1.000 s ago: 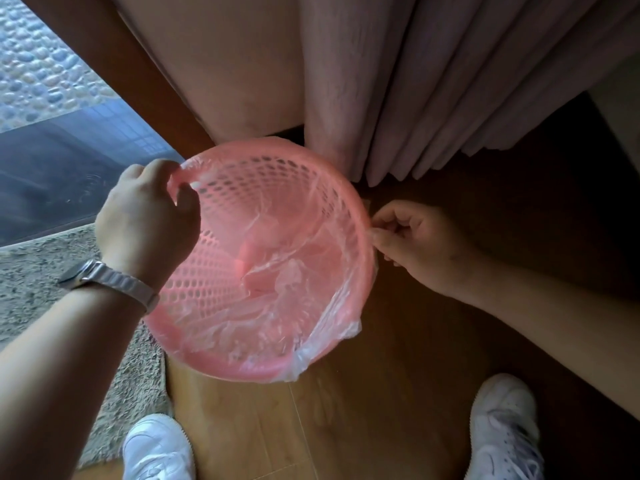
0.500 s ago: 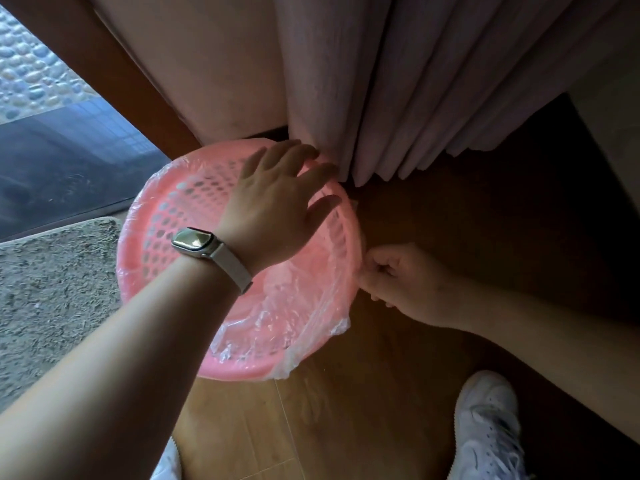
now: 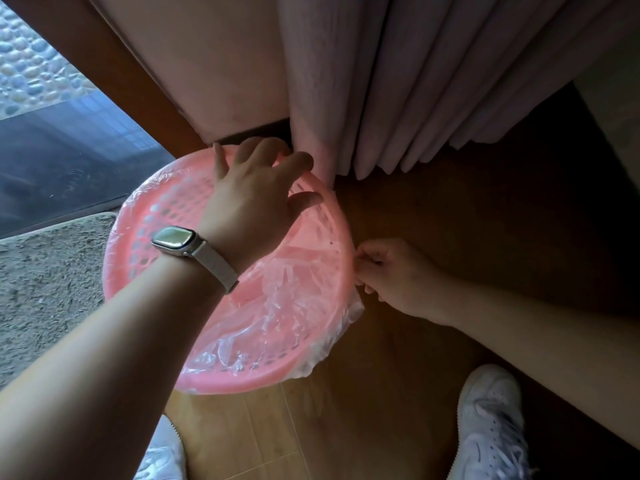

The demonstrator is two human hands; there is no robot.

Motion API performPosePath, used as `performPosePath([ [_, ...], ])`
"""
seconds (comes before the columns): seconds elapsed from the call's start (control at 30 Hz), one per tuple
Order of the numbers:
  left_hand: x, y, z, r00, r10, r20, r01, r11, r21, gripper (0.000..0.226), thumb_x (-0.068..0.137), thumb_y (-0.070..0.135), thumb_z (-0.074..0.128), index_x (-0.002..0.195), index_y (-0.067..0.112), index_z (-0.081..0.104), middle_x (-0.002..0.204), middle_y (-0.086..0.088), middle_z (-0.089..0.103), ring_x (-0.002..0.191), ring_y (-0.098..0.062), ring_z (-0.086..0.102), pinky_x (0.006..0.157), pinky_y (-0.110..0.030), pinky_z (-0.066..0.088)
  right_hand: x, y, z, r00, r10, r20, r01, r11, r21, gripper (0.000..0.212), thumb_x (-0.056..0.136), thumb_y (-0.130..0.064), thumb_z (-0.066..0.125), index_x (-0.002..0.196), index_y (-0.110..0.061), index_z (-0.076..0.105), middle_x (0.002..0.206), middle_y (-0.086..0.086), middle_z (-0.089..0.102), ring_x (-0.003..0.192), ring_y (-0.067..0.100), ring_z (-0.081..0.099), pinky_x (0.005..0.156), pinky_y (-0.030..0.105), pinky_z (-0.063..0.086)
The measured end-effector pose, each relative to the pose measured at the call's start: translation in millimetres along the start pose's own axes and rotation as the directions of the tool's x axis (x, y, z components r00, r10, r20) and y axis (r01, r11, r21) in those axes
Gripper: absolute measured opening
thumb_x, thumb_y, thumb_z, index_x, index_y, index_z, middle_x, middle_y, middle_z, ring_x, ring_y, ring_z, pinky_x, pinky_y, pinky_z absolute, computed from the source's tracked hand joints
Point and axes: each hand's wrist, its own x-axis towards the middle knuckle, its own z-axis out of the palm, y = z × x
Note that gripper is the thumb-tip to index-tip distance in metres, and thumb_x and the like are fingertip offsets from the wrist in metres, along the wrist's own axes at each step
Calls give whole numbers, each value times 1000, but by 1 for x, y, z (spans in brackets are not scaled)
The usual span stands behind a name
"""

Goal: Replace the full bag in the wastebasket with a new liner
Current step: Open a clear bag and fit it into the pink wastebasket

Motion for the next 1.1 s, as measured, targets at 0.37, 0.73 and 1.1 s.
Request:
performPosePath([
  [0.37,-12,-21,-4,983,-172,-62,178,978,111,40,90,54,52,113,23,60,112,-15,57,106,-41,51,94,-57,39,7,-8,-19,945,-155,-286,143,988,-62,10,91,-22,58,92,-32,58,84,-11,62,76,-1,60,62,14,47],
  [0.73,-28,-45,-6,952,-289,-104,284,957,-58,40,93,51,48,110,17,59,96,-17,55,97,-41,52,75,-47,46,22,-28,-6,985,-53,-162,49,998,-26,11,82,-15,65,78,-8,59,74,5,63,66,17,63,56,33,52],
  [1.1,-32,-25,-13,883,-458,102,469,863,-187,38,94,51,47,88,16,58,84,-8,60,82,-33,55,66,-33,35,34,-31,-48,967,-130,-219,65,957,-283,27,80,-22,68,65,-5,53,60,0,46,52,8,43,49,25,33],
])
